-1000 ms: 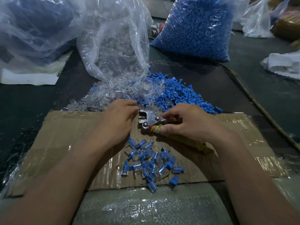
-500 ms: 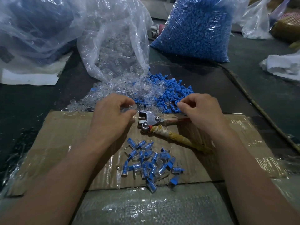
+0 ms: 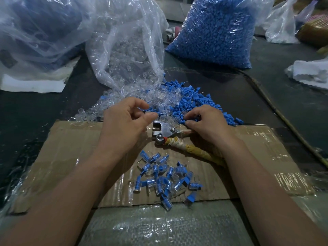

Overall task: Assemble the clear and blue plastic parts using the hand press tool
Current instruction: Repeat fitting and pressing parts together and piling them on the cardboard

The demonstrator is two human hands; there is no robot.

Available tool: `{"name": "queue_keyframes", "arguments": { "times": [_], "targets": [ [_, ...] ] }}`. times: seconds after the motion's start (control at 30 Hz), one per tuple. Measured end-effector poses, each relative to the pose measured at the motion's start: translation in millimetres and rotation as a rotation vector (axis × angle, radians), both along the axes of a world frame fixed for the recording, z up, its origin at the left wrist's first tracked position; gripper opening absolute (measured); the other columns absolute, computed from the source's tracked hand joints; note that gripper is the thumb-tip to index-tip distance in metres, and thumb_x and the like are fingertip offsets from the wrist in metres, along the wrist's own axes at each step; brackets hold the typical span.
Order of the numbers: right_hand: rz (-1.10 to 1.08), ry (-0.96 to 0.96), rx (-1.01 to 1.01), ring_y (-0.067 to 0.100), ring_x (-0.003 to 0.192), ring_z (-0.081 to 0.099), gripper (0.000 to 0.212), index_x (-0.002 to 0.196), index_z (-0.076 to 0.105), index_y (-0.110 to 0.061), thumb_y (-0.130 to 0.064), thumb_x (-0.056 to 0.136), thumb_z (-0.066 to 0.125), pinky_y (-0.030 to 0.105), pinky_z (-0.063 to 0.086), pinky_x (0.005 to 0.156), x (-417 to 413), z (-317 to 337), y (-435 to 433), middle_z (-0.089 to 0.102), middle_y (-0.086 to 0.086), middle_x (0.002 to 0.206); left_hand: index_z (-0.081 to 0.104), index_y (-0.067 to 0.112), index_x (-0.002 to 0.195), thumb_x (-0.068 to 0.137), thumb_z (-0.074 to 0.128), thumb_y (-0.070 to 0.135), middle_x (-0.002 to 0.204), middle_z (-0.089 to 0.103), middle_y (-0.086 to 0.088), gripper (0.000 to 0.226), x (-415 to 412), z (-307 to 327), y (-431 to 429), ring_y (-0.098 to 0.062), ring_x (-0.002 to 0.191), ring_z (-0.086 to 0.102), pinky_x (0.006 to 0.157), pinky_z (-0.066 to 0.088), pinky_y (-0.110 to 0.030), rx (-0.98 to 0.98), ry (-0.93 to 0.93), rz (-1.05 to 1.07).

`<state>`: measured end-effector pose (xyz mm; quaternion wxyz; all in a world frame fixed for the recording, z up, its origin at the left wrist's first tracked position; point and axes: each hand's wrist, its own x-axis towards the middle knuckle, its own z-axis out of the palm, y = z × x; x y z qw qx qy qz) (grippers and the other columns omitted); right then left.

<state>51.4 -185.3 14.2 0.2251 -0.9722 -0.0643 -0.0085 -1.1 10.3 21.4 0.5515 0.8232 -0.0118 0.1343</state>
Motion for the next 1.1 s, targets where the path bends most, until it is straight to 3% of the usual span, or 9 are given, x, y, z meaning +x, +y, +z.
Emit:
{"name": "queue_keyframes", "arguments": {
  "times": [0.1, 0.27, 0.4, 0.6, 0.87, 1.0, 1.1],
  "targets": [
    [0.007, -0.013, 0.02, -0.002, 0.068, 0.038, 0.009, 0.091, 0.069, -0.022, -0.024, 0.083, 0.066, 0.025, 0.035, 0.071, -0.1, 0.1, 0.1, 0.038, -0.022, 0.076, 0.064, 0.03, 0.078, 0.076, 0.07, 0.013, 0.065, 0.066, 0.005, 0.018, -0.5, -0.3, 0.3, 0.0, 0.058, 0.063, 0.052, 0.047, -0.009, -0.116, 0.036, -0.017],
    [0.035, -0.044, 0.054, -0.001, 0.071, 0.045, 0.002, 0.085, 0.065, -0.022, -0.021, 0.084, 0.064, 0.023, 0.039, 0.07, -4.5, 4.4, 1.6, 0.046, -0.019, 0.076, 0.064, 0.029, 0.082, 0.079, 0.066, 0.0, 0.075, 0.067, 0.0, 0.029, -0.8, 0.0, 1.3, -0.008, 0.068, 0.067, 0.058, 0.055, -0.02, -0.198, 0.087, -0.052],
    [0.018, -0.102, 0.304, 0.006, 0.072, 0.06, 0.022, 0.071, 0.054, -0.03, -0.015, 0.084, 0.065, 0.02, 0.05, 0.067, -14.9, 17.9, 1.4, 0.058, -0.013, 0.072, 0.065, 0.017, 0.079, 0.077, 0.067, 0.0, 0.073, 0.068, -0.004, 0.017, 0.1, -1.7, 1.9, -0.019, 0.068, 0.068, 0.062, 0.057, -0.03, -0.28, 0.151, -0.022],
    [0.148, -0.145, 0.588, 0.007, 0.063, 0.062, 0.023, 0.071, 0.059, -0.027, -0.008, 0.079, 0.069, 0.018, 0.053, 0.061, -40.3, 29.0, 21.9, 0.063, -0.008, 0.069, 0.064, 0.019, 0.077, 0.077, 0.069, 0.002, 0.069, 0.067, -0.002, 0.018, -2.3, -0.4, -3.7, -0.013, 0.063, 0.067, 0.057, 0.054, -0.019, -0.191, 0.13, -0.06],
    [0.217, -0.195, 0.565, 0.001, 0.061, 0.058, 0.021, 0.069, 0.061, -0.025, -0.008, 0.077, 0.071, 0.015, 0.05, 0.059, -48.1, 25.3, 37.1, 0.06, -0.013, 0.065, 0.065, 0.02, 0.077, 0.076, 0.07, 0.001, 0.069, 0.068, -0.001, 0.019, -5.2, 5.0, -7.8, -0.009, 0.06, 0.066, 0.055, 0.051, -0.014, -0.145, 0.098, -0.086],
    [0.225, -0.226, 0.516, 0.001, 0.063, 0.058, 0.01, 0.075, 0.065, -0.017, -0.008, 0.077, 0.071, 0.013, 0.049, 0.058, -47.9, 22.7, 38.0, 0.059, -0.014, 0.066, 0.068, 0.017, 0.08, 0.076, 0.071, 0.003, 0.071, 0.069, -0.003, 0.015, -8.5, 6.3, -10.1, -0.015, 0.065, 0.066, 0.059, 0.054, -0.02, -0.112, 0.088, -0.117],
    [0.236, -0.235, 0.504, -0.001, 0.065, 0.058, 0.013, 0.076, 0.063, -0.02, -0.01, 0.077, 0.072, 0.011, 0.047, 0.059, -47.7, 22.5, 37.6, 0.057, -0.017, 0.065, 0.069, 0.018, 0.081, 0.076, 0.071, 0.005, 0.072, 0.07, -0.004, 0.015, -9.9, 6.7, -10.7, -0.018, 0.067, 0.066, 0.062, 0.055, -0.024, -0.131, 0.087, -0.119]
  ]
}}
